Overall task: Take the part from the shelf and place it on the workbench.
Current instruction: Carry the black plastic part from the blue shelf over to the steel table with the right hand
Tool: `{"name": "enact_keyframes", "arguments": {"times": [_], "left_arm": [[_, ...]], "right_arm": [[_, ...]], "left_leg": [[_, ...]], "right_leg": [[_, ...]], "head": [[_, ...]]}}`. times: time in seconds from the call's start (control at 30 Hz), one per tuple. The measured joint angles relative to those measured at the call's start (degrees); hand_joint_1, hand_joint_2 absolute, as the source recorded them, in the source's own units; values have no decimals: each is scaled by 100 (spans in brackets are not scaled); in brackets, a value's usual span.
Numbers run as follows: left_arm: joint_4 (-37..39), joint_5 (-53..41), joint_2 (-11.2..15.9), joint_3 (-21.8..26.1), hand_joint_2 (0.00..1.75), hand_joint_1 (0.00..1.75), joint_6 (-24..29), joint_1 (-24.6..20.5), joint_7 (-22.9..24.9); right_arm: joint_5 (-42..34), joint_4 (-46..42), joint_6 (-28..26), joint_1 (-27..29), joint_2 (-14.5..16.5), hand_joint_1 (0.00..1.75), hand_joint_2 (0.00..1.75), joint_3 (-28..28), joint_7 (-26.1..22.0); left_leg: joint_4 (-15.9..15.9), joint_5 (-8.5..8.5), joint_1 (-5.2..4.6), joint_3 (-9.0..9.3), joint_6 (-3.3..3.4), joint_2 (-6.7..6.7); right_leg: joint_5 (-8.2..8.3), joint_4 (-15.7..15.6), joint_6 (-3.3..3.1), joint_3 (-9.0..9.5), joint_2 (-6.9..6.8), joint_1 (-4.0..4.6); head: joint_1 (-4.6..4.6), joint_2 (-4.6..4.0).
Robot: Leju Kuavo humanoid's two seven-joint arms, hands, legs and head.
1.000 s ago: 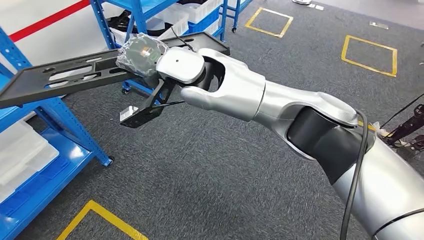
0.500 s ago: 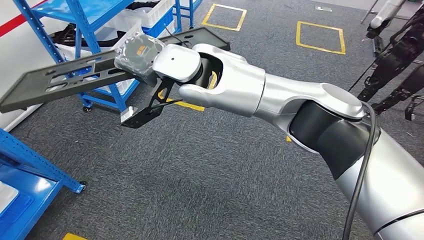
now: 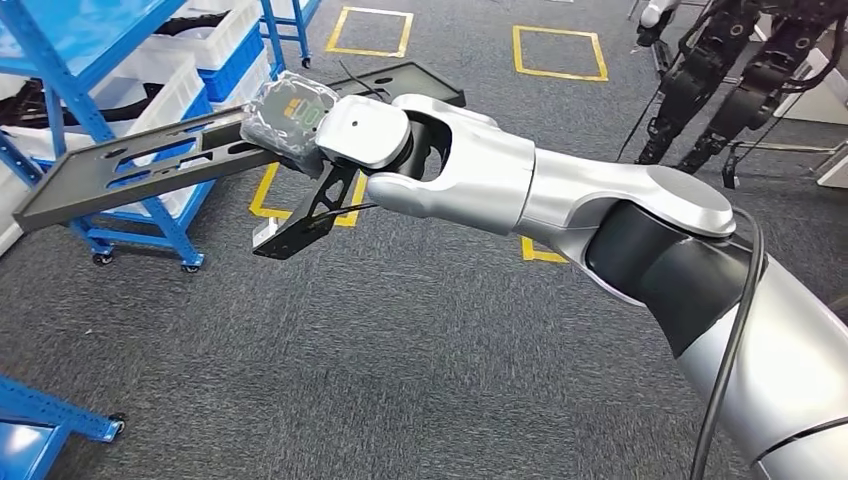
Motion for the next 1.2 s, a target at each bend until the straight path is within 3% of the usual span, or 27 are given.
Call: {"name": "enact_keyframes", "arguments": {"times": [0.03,0.1,0.17,0.23,0.27,0.3,0.33,0.4,0.47,0.53,0.57,0.6,0.67,0.7,0.77,0.8,0.83,0.9,0.97,1.03,1.07,1.13,1.2], "left_arm": [[1,0,-4,0,175,0,1,-7,-1],[2,-1,-10,0,175,0,2,-15,-5],[2,-2,-10,0,175,0,5,-10,-12],[2,-3,-3,0,175,0,11,10,-14],[2,-3,0,0,175,0,13,18,-14],[2,-3,2,0,175,0,14,20,-14],[2,-3,2,0,175,0,15,19,-14],[2,-5,1,0,175,0,15,22,-14],[2,-10,0,-1,175,0,17,23,-9],[2,-13,-4,-2,175,0,19,15,-2],[2,-17,-7,-2,175,0,20,11,-1],[2,-22,-9,-2,175,0,21,8,0],[2,-30,-10,-2,175,0,23,9,-1],[2,-31,-9,-2,175,0,25,16,-1],[2,-33,-6,-1,175,0,26,30,1],[2,-34,-4,-1,175,0,26,31,1],[2,-35,-4,0,175,0,26,28,1],[2,-36,-5,-1,175,0,26,20,1],[2,-38,-8,-2,175,0,26,12,1],[2,-41,-14,-2,175,0,26,-5,1],[2,-42,-16,-2,175,0,26,-15,1],[2,-43,-26,-2,175,0,25,-24,1],[2,-43,-28,-2,175,0,26,-5,1]], "right_arm": [[-5,5,-7,0,-11,175,175,-1,-1],[-9,19,-30,-20,-20,175,175,-5,-1],[-7,37,-58,-47,4,175,175,-2,4],[-6,60,-70,-45,30,175,175,21,0],[-6,68,-71,-37,39,175,175,35,-5],[-7,76,-71,-30,45,175,175,47,-11],[-7,81,-72,-28,49,175,175,54,-12],[-5,96,-75,-35,50,175,175,57,-5],[-5,114,-82,-39,56,175,175,62,-4],[-7,129,-90,-34,39,175,175,66,-7],[-8,134,-93,-34,18,175,175,66,-6],[-9,139,-97,-37,-5,175,175,64,-2],[-14,144,-111,-44,-31,175,175,64,3],[-16,147,-117,-38,-35,175,175,66,4],[-22,155,-120,-16,-45,175,175,75,4],[-23,161,-119,-6,-52,175,175,80,4],[-23,167,-116,-5,-59,175,175,83,4],[-27,174,-110,-20,-66,175,175,80,4],[-38,174,-97,-55,-56,175,175,73,2],[-55,175,-79,-88,-51,175,175,70,-2],[-63,176,-72,-97,-52,175,175,68,-3],[-75,178,-62,-137,-44,175,175,63,-5],[-77,179,-54,-172,-15,175,175,63,-7]], "left_leg": [[-15,-25,7,24,-25,33],[132,-159,31,0,-55,-192],[741,-457,41,-289,-59,-557],[1465,-680,31,-716,-66,-663],[1606,-638,31,-844,-70,-672],[1520,-476,34,-868,-73,-682],[1220,-224,45,-789,-77,-722],[510,158,91,-541,-89,-1001],[218,217,106,-429,-78,-1211],[184,218,88,-409,-27,-1105],[157,231,86,-388,8,-1023],[125,244,90,-365,47,-942],[88,245,68,-329,112,-788],[84,235,46,-321,134,-708],[86,205,12,-307,151,-538],[86,187,1,-293,152,-455],[85,165,-6,-269,148,-380],[75,114,-19,-200,126,-240],[48,77,-26,-146,85,-118],[11,52,-33,-92,37,0],[21,25,-28,-68,15,-20],[279,-144,-12,-150,-14,-286],[955,-458,7,-490,-29,-587]], "right_leg": [[9,-41,-35,25,76,-16],[36,-150,-107,111,212,-49],[42,-204,-164,169,341,-66],[22,-182,-192,174,513,-66],[8,-162,-191,175,613,-69],[-12,-132,-180,178,710,-77],[-40,-90,-160,181,801,-88],[-107,27,-100,145,960,-107],[-130,99,-27,67,1109,-126],[-100,90,48,17,1263,-156],[-105,107,78,-3,1222,-152],[-154,196,104,-49,1082,-142],[-409,711,145,-303,643,-133],[-569,1091,162,-499,497,-147],[-695,1599,174,-790,401,-178],[-607,1559,166,-783,385,-183],[-427,1280,148,-645,358,-177],[-124,474,77,-214,144,-98],[-60,40,-16,32,-12,5],[-68,-24,-89,77,82,44],[-54,-71,-117,113,147,31],[-29,-171,-182,201,260,-21],[-32,-197,-231,242,375,-50]], "head": [[-1,0],[0,0],[0,-1],[-1,-1],[-1,-1],[-1,-1],[-1,-1],[2,-1],[2,0],[-1,1],[2,0],[2,0],[5,-1],[3,-1],[3,-1],[3,-1],[3,-1],[3,-1],[3,-1],[2,-1],[3,-1],[2,-1],[1,0]]}}
